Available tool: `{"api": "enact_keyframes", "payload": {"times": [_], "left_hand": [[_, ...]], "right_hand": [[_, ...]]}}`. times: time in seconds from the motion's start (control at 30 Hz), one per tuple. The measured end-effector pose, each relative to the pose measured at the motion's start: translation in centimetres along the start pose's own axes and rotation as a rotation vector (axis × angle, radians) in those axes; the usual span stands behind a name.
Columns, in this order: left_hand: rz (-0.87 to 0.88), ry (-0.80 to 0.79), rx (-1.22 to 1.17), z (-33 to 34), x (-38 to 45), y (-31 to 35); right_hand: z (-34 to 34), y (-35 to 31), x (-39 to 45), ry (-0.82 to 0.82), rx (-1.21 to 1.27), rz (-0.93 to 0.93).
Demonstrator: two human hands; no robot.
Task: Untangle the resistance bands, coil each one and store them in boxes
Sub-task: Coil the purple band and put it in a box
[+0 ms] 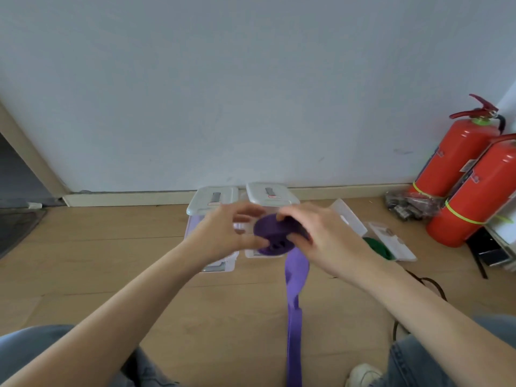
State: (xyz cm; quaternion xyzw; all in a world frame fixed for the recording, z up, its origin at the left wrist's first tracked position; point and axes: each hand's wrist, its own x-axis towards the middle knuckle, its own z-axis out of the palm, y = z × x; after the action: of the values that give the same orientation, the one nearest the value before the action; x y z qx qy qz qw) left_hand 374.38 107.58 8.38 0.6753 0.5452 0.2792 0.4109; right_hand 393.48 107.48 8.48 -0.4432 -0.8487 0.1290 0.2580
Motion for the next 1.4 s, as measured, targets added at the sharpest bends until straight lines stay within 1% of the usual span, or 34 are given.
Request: {"api": "enact_keyframes", "payload": {"times": [0.03, 0.07, 0.1, 0.13, 0.2, 0.27, 0.3, 0.33, 0.43, 0.5, 0.53, 0.6, 0.67, 0.73, 0.8, 0.83, 0.9, 0.97, 1.03, 1.1, 1.17, 1.2, 1.23, 1.3, 1.33, 1.4], "left_hand": [[0.017, -0.02, 0.09, 0.4, -0.1, 0.0], [0.028, -0.026, 0.144, 0.7, -0.3, 0.0], [0.04, -0.015, 0.173, 1.0, -0.4, 0.1], [0.05, 0.001, 0.151, 0.9, -0.4, 0.2], [0.05, 0.012, -0.07, 0.0, -0.3, 0.6], [0.027, 0.037, -0.392, -1.1, -0.2, 1.4], [0.016, 0.051, -0.544, -1.6, -0.1, 1.6], [0.006, 0.052, -0.673, -1.8, 0.0, 1.8], [-0.066, -0.001, -0.92, -1.1, -0.1, 1.9], [-0.114, -0.041, -0.96, -0.2, -0.2, 1.5], [-0.123, -0.053, -0.922, 0.1, -0.3, 1.2], [-0.106, -0.05, -0.696, -0.3, -0.2, 1.0], [-0.065, -0.047, -0.426, -1.3, -0.1, 0.9], [-0.02, -0.128, -0.277, -2.0, -0.3, 1.0], [0.007, -0.19, -0.205, -1.8, -0.6, 1.2], [0.013, -0.177, -0.194, -1.6, -0.7, 1.1], [0.025, -0.093, -0.201, -1.7, -0.7, 0.9], [0.029, -0.016, -0.282, -2.1, -0.5, 0.7], [0.044, -0.004, -0.471, -2.4, -0.3, 0.8], [0.037, -0.013, -0.689, -2.2, -0.1, 1.0], [0.017, -0.013, -0.821, -1.9, 0.1, 1.2], [0.009, -0.012, -0.819, -1.9, 0.1, 1.2], [0.006, -0.009, -0.759, -2.0, 0.2, 1.2], [0.027, 0.003, -0.505, -2.1, 0.2, 1.2], [0.043, 0.009, -0.394, -2.2, 0.2, 1.2], [0.077, -0.024, -0.303, -2.2, 0.1, 1.2]], "right_hand": [[0.3, 0.0, -0.1, -0.063, -0.042, 0.005], [0.6, 0.0, -0.2, -0.08, -0.024, 0.021], [0.6, -0.1, -0.2, -0.062, 0.037, 0.039], [0.4, -0.3, -0.1, -0.023, 0.136, 0.07], [-0.4, -0.3, 0.3, 0.068, 0.495, 0.168], [-1.1, -0.2, 0.4, 0.156, 0.888, 0.245], [-1.1, -0.3, 0.4, 0.189, 0.978, 0.269], [-0.9, -0.4, 0.3, 0.209, 1.017, 0.287], [0.0, -1.1, 0.1, 0.226, 1.095, 0.302], [0.1, -1.3, 0.2, 0.227, 1.046, 0.318], [0.0, -1.2, 0.3, 0.229, 0.992, 0.323], [-0.6, -0.8, 0.5, 0.206, 0.888, 0.311], [-1.2, -0.6, 0.5, 0.128, 0.745, 0.247], [-1.6, -0.7, 0.4, 0.041, 0.64, 0.173], [-1.6, -0.9, 0.2, 0.001, 0.628, 0.143], [-1.5, -0.9, 0.1, 0.005, 0.625, 0.146], [-1.2, -0.7, 0.3, 0.042, 0.632, 0.193], [-1.2, -0.4, 0.5, 0.113, 0.753, 0.28], [-1.4, -0.2, 0.6, 0.192, 0.869, 0.319], [-1.3, -0.6, 0.7, 0.227, 0.914, 0.316], [-1.0, -0.9, 0.9, 0.248, 0.924, 0.298], [-1.1, -0.9, 0.9, 0.263, 0.9, 0.291], [-1.3, -0.9, 1.0, 0.272, 0.861, 0.281], [-1.6, -0.9, 1.1, 0.259, 0.731, 0.23], [-1.7, -0.9, 1.0, 0.234, 0.626, 0.183], [-1.5, -1.0, 0.9, 0.145, 0.422, 0.084]]}}
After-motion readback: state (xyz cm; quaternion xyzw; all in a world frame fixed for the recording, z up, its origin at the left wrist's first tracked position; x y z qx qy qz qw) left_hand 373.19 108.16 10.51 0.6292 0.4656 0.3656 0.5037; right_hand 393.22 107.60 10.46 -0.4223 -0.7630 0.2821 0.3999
